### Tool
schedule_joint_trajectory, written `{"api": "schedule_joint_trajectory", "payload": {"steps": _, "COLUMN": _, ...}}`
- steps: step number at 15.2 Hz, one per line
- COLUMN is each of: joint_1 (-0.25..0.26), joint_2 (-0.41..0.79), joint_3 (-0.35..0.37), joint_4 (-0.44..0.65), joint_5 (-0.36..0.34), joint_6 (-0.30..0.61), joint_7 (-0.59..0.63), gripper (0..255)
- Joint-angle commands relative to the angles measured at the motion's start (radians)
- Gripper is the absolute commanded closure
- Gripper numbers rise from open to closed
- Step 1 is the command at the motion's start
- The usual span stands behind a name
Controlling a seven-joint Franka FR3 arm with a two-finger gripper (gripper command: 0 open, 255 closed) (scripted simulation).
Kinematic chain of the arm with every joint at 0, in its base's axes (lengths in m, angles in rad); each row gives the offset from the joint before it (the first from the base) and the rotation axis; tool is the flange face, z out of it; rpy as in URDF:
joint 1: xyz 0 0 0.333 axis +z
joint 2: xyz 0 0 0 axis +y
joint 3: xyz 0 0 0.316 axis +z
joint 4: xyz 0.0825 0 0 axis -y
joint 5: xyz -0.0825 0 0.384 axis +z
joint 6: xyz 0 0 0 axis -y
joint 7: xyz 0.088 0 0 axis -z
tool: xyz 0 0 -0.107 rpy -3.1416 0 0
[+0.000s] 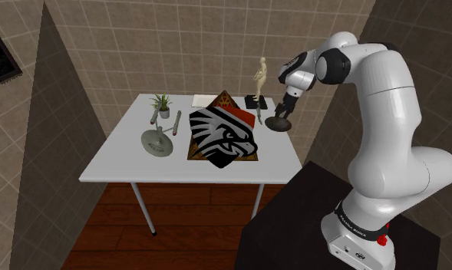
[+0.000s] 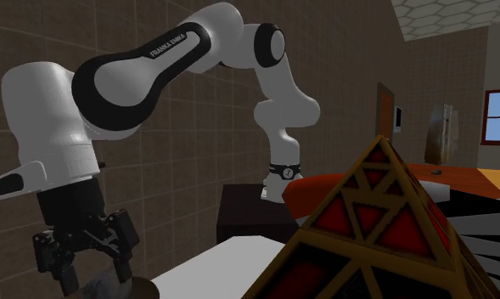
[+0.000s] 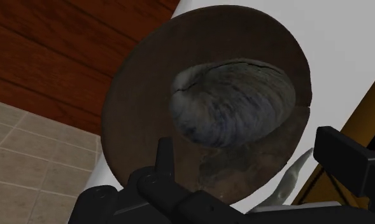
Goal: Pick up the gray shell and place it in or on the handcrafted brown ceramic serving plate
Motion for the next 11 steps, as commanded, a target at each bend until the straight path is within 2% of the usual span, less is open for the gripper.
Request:
{"api": "schedule_joint_trajectory", "payload": {"steps": 1, "joint_1": -0.005, "joint_2": -0.026, "joint_3": -0.009, "joint_4": 0.007, "joint_5": -0.011, "joint_6": -0.034, "joint_7": 0.004, "gripper": 0}}
{"api": "schedule_joint_trajectory", "payload": {"steps": 3, "joint_1": -0.01, "joint_2": -0.053, "joint_3": -0.018, "joint_4": 0.022, "joint_5": -0.023, "joint_6": -0.076, "joint_7": 0.012, "gripper": 0}}
{"api": "schedule_joint_trajectory", "payload": {"steps": 11, "joint_1": -0.01, "joint_2": -0.053, "joint_3": -0.018, "joint_4": 0.022, "joint_5": -0.023, "joint_6": -0.076, "joint_7": 0.012, "gripper": 0}}
